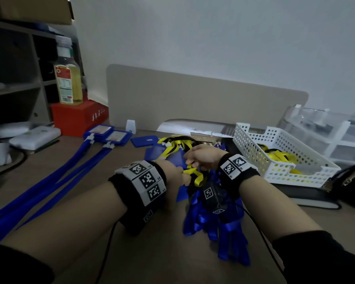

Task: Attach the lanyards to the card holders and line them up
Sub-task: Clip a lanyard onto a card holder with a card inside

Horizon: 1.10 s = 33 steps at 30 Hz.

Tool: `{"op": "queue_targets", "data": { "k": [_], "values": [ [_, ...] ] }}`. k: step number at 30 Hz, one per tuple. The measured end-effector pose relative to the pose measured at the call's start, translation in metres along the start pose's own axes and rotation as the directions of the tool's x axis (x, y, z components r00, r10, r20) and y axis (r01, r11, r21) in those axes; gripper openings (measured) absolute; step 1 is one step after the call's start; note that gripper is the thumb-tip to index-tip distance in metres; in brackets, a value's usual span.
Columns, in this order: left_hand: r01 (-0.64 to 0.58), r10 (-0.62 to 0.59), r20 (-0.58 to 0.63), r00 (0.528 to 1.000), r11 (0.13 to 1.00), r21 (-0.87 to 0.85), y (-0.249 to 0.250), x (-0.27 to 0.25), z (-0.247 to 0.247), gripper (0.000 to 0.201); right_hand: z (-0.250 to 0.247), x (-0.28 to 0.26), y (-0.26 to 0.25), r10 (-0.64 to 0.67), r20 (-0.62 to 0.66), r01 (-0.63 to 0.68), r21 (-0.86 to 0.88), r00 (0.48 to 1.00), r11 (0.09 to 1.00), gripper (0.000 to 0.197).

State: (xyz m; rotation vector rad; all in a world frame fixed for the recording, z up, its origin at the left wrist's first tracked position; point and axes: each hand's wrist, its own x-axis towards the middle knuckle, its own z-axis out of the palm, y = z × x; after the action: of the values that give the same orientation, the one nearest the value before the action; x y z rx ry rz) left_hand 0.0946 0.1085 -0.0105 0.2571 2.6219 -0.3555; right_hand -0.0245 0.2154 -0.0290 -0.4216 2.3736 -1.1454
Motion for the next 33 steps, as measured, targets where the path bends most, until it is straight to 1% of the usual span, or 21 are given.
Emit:
{"op": "queue_targets", "data": {
  "k": [2, 3, 5, 6, 8, 9, 10, 12, 13, 14, 15, 16, 17, 18, 20, 23, 24, 26, 28, 30, 33],
  "values": [
    [0.000, -0.007, -0.099, 0.995, 0.997, -0.079, 0.000, 0.000, 0.003, 0.082, 0.000, 0.002, 0.001, 0.005, 0.001, -0.005, -0.004, 1.000, 1.000, 0.017],
    [-0.009, -0.010, -0.144, 0.990, 0.991, -0.133, 0.000, -0.001, 0.003, 0.075, 0.000, 0.004, 0.001, 0.009, -0.001, -0.009, -0.007, 1.000, 1.000, 0.017],
    [-0.011, -0.040, -0.230, 0.972, 0.976, -0.216, -0.001, -0.003, 0.000, 0.053, 0.000, 0.006, 0.002, 0.015, -0.010, -0.015, -0.011, 1.000, 1.000, 0.018],
    [0.002, -0.075, -0.292, 0.954, 0.970, -0.241, -0.004, -0.004, -0.004, 0.041, 0.000, 0.007, 0.002, 0.017, -0.015, -0.017, -0.011, 1.000, 1.000, 0.018],
    [0.027, -0.158, -0.435, 0.887, 0.956, -0.293, -0.011, -0.011, -0.016, 0.021, -0.001, 0.007, 0.003, 0.017, -0.019, -0.018, -0.014, 1.000, 1.000, 0.016],
    [0.032, -0.200, -0.498, 0.844, 0.945, -0.325, -0.016, -0.015, -0.023, 0.016, -0.001, 0.006, 0.003, 0.014, -0.018, -0.014, -0.017, 1.000, 1.000, 0.014],
    [0.029, -0.247, -0.552, 0.797, 0.927, -0.374, -0.022, -0.016, -0.029, 0.016, -0.001, 0.008, 0.004, 0.009, -0.022, -0.009, -0.022, 1.000, 1.000, 0.013],
    [-0.027, -0.340, -0.636, 0.693, 0.869, -0.494, -0.035, -0.018, -0.041, 0.013, 0.000, 0.010, 0.005, -0.032, -0.056, 0.031, -0.013, 0.998, 0.999, 0.013],
    [-0.077, -0.377, -0.669, 0.640, 0.835, -0.545, -0.041, -0.020, -0.047, 0.010, 0.001, 0.013, 0.005, -0.083, -0.103, 0.086, 0.022, 0.991, 0.996, 0.016],
    [-0.129, -0.410, -0.691, 0.596, 0.800, -0.586, -0.045, -0.020, -0.051, 0.012, 0.001, 0.015, 0.004, -0.143, -0.162, 0.158, 0.082, 0.976, 0.984, 0.021],
    [-0.178, -0.433, -0.703, 0.565, 0.768, -0.616, -0.048, -0.021, -0.053, 0.016, 0.001, 0.014, 0.002, -0.192, -0.212, 0.229, 0.169, 0.958, 0.959, 0.024],
    [-0.226, -0.451, -0.706, 0.545, 0.733, -0.642, -0.051, -0.020, -0.054, 0.019, 0.000, 0.012, -0.001, -0.220, -0.239, 0.282, 0.269, 0.946, 0.921, 0.027],
    [-0.276, -0.474, -0.700, 0.535, 0.684, -0.675, -0.053, -0.018, -0.054, 0.023, 0.000, 0.010, -0.004, -0.234, -0.235, 0.309, 0.369, 0.944, 0.877, 0.032],
    [-0.327, -0.502, -0.681, 0.533, 0.620, -0.713, -0.055, -0.016, -0.053, 0.025, -0.002, 0.008, -0.006, -0.241, -0.208, 0.311, 0.447, 0.948, 0.839, 0.039],
    [-0.406, -0.571, -0.614, 0.545, 0.462, -0.789, -0.059, -0.008, -0.049, 0.022, -0.004, 0.003, -0.008, -0.267, -0.141, 0.301, 0.531, 0.953, 0.792, 0.052],
    [-0.504, -0.673, -0.466, 0.575, 0.158, -0.849, -0.061, 0.003, -0.040, 0.016, -0.006, -0.007, -0.007, -0.306, -0.082, 0.294, 0.587, 0.949, 0.754, 0.062],
    [-0.532, -0.692, -0.414, 0.591, 0.051, -0.845, -0.061, 0.005, -0.035, 0.015, -0.006, -0.010, -0.007, -0.324, -0.087, 0.311, 0.593, 0.942, 0.743, 0.064],
    [-0.565, -0.700, -0.320, 0.638, -0.143, -0.813, -0.058, 0.009, -0.027, 0.011, -0.008, -0.014, -0.005, -0.363, -0.138, 0.370, 0.598, 0.921, 0.711, 0.057],
    [-0.585, -0.688, -0.255, 0.680, -0.299, -0.754, -0.054, 0.015, -0.021, 0.010, -0.010, -0.013, -0.001, -0.388, -0.205, 0.429, 0.595, 0.899, 0.680, 0.039],
    [-0.603, -0.679, -0.227, 0.698, -0.386, -0.699, -0.049, 0.020, -0.017, 0.009, -0.012, -0.011, 0.005, -0.404, -0.255, 0.474, 0.565, 0.879, 0.676, 0.029],
    [-0.606, -0.662, -0.217, 0.717, -0.439, -0.663, -0.043, 0.024, -0.015, 0.007, -0.013, -0.012, 0.007, -0.410, -0.338, 0.531, 0.505, 0.847, 0.680, 0.033]
  ]
}}
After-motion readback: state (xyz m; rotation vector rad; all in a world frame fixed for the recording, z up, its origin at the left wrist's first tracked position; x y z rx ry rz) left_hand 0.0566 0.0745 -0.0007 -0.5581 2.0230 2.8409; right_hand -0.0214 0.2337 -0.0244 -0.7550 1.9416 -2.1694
